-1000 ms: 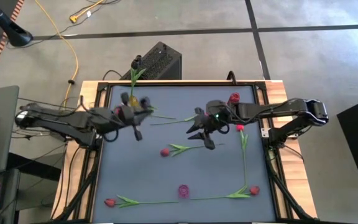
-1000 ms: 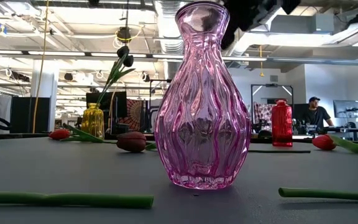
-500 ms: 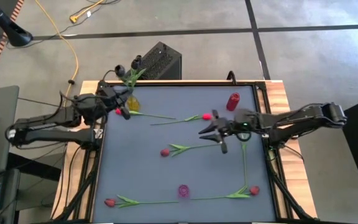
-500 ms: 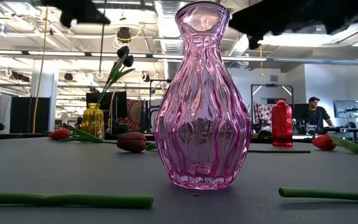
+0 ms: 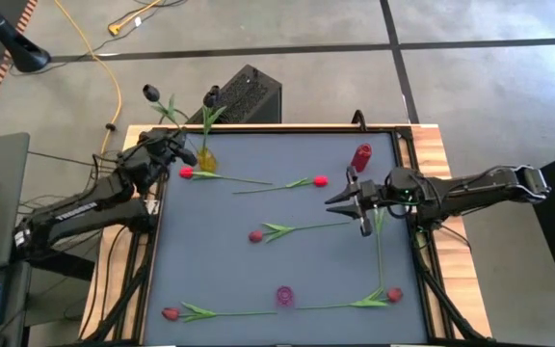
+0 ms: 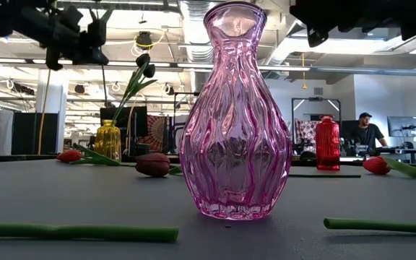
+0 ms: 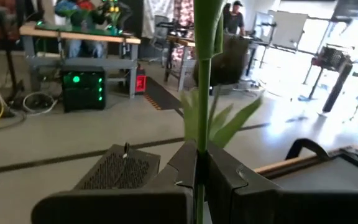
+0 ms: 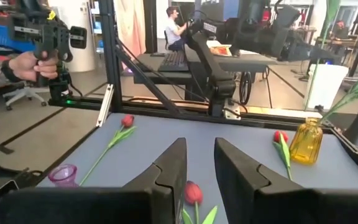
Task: Sort flowers into vase by color
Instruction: Put the black flower into the yellow vase
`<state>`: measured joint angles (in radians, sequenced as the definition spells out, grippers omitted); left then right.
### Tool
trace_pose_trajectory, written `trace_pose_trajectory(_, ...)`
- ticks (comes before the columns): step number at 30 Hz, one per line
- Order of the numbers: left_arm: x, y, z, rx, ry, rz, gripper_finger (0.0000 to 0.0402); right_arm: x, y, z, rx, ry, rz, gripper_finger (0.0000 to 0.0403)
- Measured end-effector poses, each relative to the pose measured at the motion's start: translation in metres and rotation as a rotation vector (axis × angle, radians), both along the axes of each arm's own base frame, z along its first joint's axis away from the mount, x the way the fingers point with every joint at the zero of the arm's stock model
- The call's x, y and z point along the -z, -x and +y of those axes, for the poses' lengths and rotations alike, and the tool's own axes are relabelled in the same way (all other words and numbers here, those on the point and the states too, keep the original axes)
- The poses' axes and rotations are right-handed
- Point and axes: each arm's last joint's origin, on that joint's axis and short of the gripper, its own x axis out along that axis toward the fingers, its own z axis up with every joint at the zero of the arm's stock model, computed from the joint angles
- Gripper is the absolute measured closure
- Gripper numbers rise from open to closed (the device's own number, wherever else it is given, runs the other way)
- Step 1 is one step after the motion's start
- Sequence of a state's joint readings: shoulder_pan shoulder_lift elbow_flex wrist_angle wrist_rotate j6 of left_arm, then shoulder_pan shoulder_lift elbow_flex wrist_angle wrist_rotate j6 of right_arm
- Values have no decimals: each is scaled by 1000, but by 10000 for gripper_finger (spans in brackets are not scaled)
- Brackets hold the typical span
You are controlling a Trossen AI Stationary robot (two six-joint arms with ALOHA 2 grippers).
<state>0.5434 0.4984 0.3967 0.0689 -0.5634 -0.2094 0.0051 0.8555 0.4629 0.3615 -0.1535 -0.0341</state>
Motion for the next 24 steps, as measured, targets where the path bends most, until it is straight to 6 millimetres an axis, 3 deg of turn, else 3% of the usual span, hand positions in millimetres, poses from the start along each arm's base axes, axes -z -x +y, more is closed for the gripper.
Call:
trace_pose_trajectory(12, 9, 3, 6, -45, 0, -25, 401, 4, -3, 0, -2, 19, 23, 295)
trace_pose_trajectory(24, 19, -10, 16, -73, 31, 54, 401, 3, -3, 0, -2, 19, 13, 295)
